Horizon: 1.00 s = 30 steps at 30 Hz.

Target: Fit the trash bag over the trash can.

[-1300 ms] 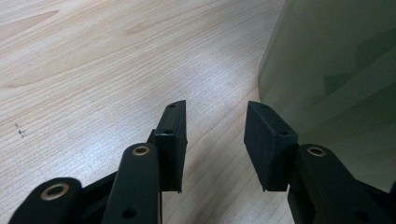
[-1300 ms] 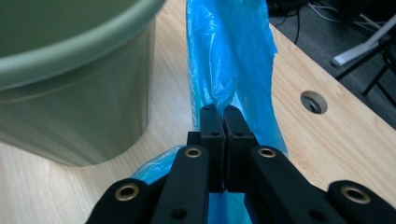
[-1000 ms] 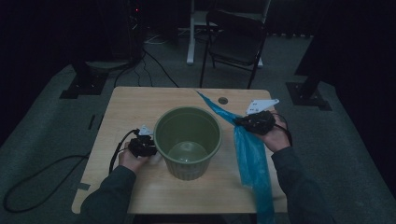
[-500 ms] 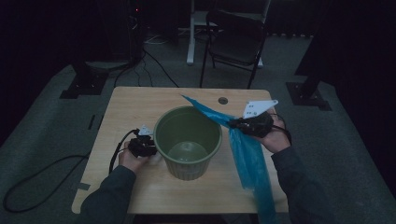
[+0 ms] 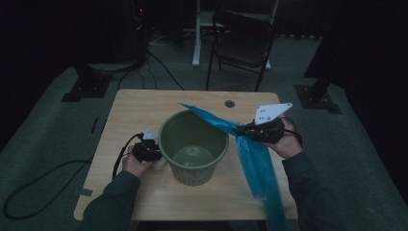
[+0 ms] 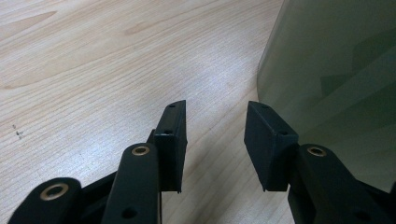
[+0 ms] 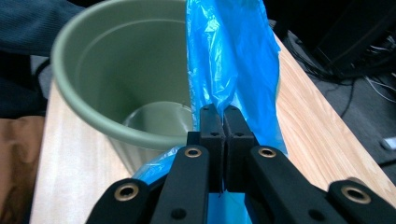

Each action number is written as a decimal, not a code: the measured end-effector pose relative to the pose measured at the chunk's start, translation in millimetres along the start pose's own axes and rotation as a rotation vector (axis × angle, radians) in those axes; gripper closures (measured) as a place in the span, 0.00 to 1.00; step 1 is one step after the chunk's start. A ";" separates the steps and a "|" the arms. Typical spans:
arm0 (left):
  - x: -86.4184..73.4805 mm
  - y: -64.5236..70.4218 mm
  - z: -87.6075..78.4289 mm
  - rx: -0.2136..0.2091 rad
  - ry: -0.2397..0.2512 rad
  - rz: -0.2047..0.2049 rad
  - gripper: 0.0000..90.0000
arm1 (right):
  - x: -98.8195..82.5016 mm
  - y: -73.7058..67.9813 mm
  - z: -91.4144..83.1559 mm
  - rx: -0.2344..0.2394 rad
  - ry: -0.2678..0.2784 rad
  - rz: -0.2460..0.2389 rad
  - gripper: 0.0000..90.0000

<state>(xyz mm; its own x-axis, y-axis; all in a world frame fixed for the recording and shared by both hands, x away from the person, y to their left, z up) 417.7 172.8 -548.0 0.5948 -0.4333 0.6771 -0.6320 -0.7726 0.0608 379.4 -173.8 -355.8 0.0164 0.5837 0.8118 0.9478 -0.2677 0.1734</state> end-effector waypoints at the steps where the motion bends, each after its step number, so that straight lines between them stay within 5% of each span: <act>1: 0.0 0.1 0.1 -0.001 0.000 0.001 0.66 | 0.7 -1.0 -1.1 0.007 0.004 -0.005 0.99; 15: 0.0 0.5 1.2 -0.003 -0.001 0.000 0.65 | 1.7 -14.6 -10.4 0.091 -0.007 -0.035 0.99; 30: 0.2 -0.1 0.5 -0.004 0.003 -0.003 0.65 | 4.2 -9.3 18.4 0.126 -0.111 -0.023 0.98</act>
<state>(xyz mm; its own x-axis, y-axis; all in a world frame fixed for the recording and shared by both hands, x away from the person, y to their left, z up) 418.1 172.5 -548.3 0.5951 -0.4300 0.6790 -0.6323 -0.7720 0.0653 376.6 -154.8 -364.3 0.0227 0.6712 0.7409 0.9806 -0.1591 0.1142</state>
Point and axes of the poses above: each handheld gripper's, and its own axes: z roughly forward along the jaws, x roughly out of its top, y roughly to its right, the point moved 5 cm from there along z, roughly forward along the jaws, and after that the axes turned 1 degree about y, right-handed, at the moved point
